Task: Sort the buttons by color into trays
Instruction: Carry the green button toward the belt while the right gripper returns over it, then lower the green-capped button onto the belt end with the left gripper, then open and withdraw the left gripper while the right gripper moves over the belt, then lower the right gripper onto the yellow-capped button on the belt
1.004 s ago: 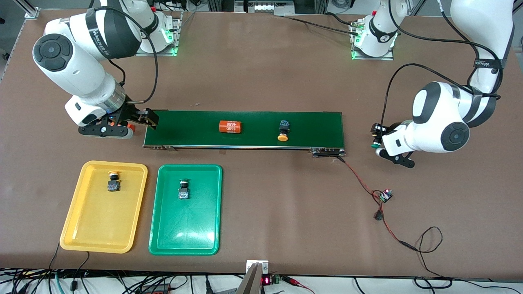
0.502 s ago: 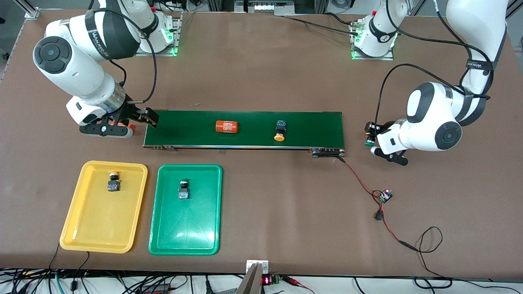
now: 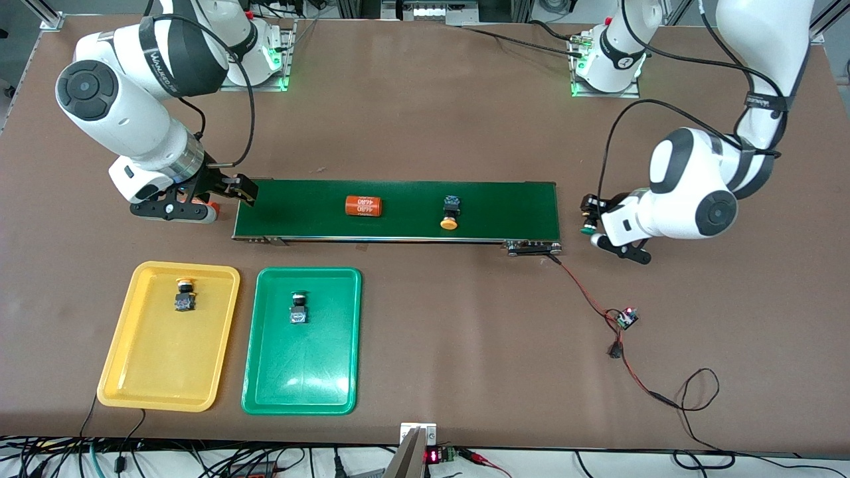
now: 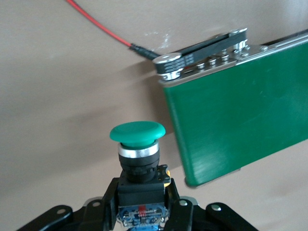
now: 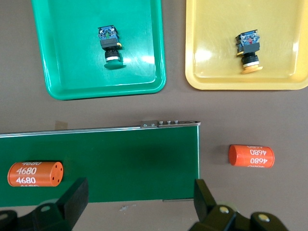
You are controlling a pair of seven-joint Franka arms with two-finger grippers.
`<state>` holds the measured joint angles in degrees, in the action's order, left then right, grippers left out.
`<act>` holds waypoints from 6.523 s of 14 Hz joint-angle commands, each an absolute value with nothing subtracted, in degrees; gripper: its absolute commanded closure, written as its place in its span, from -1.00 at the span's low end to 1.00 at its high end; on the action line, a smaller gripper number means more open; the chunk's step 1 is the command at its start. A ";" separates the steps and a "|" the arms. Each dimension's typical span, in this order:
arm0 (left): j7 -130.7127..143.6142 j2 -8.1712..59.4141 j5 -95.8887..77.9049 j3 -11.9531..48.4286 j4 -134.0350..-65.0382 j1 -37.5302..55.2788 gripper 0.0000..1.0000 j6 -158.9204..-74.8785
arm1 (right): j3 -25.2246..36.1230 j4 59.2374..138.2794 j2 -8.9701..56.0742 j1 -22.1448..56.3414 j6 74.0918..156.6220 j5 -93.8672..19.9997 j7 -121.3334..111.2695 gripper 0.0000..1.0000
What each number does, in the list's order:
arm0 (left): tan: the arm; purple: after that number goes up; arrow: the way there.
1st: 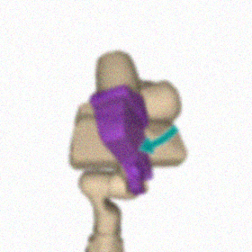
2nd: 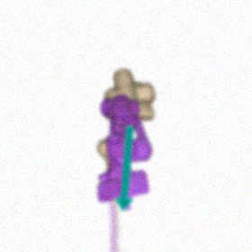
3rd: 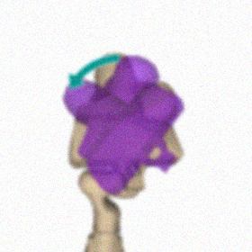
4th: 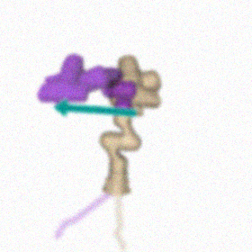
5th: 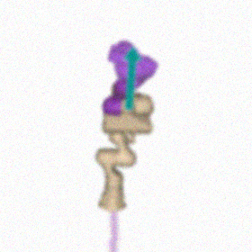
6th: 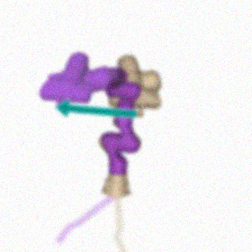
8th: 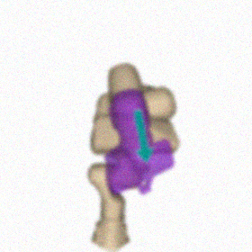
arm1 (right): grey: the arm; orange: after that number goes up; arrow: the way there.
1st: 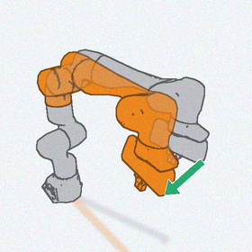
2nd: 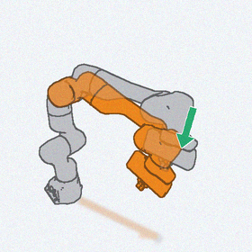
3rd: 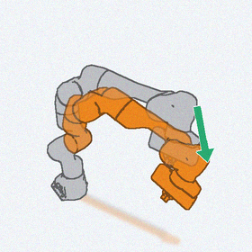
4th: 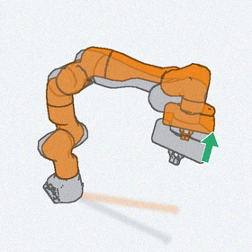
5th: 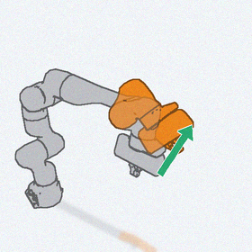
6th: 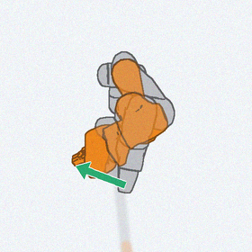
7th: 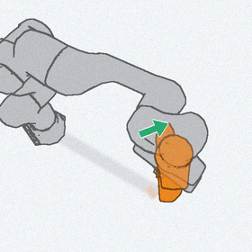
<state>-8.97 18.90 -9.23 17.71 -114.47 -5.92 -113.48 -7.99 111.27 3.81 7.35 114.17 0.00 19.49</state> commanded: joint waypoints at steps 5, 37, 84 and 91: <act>0.95 15.82 -11.78 16.96 -119.18 2.28 1.00 -121.46 | -8.96 112.85 1.85 6.24 114.17 -1.23 19.69 -0.93; 4.48 12.58 -12.13 16.96 -115.51 5.89 -1.00 -117.28 | -8.96 112.85 1.93 6.68 114.35 -2.45 21.36 -0.94; 1.58 4.57 -1.50 -0.70 -81.74 1.76 -1.00 -87.54 | -14.32 129.47 6.15 17.58 143.88 4.22 48.59 -0.93; 1.41 4.57 -1.41 -0.70 -81.65 1.76 -1.00 -86.31 | -14.33 125.69 10.98 20.48 143.88 4.31 52.64 -0.93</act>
<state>2.73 4.97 -0.80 0.10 -82.12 0.99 -87.43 -14.26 127.53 8.91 19.85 143.68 2.88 50.13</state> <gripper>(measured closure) 0.000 0.035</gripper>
